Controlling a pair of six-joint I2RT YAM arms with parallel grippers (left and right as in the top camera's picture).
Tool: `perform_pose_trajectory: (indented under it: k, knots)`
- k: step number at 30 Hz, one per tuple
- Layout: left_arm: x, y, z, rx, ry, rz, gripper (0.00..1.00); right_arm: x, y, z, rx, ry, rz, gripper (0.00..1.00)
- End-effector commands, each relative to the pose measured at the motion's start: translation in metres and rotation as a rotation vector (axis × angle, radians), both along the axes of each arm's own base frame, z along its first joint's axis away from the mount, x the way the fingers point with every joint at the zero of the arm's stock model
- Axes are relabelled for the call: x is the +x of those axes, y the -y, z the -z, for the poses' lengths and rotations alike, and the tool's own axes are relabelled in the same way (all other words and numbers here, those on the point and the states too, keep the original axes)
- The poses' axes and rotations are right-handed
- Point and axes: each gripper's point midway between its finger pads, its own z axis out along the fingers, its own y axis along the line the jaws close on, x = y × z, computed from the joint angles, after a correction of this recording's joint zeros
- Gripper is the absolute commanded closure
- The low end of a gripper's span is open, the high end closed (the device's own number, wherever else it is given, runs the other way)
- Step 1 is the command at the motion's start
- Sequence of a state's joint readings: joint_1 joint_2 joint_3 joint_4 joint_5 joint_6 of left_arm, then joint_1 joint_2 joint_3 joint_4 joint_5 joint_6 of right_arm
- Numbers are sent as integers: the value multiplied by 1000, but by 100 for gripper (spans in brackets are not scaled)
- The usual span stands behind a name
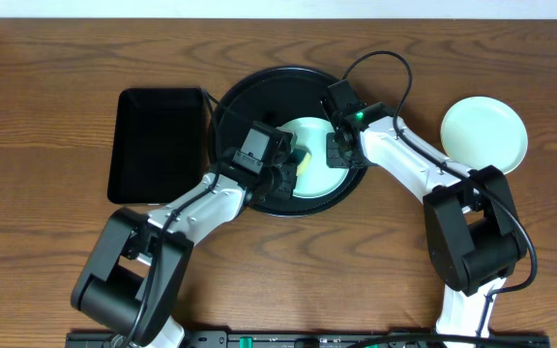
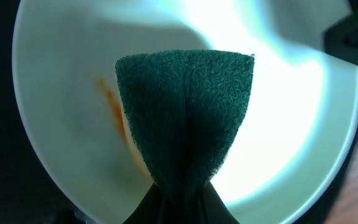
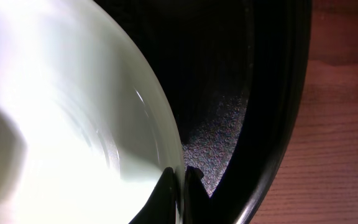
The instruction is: Clean dirty plates on tray and stack at the side
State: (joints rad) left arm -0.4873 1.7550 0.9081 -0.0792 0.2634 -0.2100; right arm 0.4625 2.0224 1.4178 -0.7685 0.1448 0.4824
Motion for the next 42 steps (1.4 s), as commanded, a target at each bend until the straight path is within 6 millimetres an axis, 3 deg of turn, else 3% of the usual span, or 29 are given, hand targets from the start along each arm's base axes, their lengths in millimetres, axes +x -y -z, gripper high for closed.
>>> perform_pose_trajectory:
  k: [1, 12, 42]
  knots:
    - [4, -8, 7, 46, 14, -30, 92, -5, -3, 4, 1, -15, -7, 99]
    - [4, -8, 23, 62, -6, -22, 92, -5, -3, 4, 1, -15, -7, 99]
    - [26, -19, 34, 134, 81, -72, 92, -8, -6, 5, 14, -26, -23, 99]
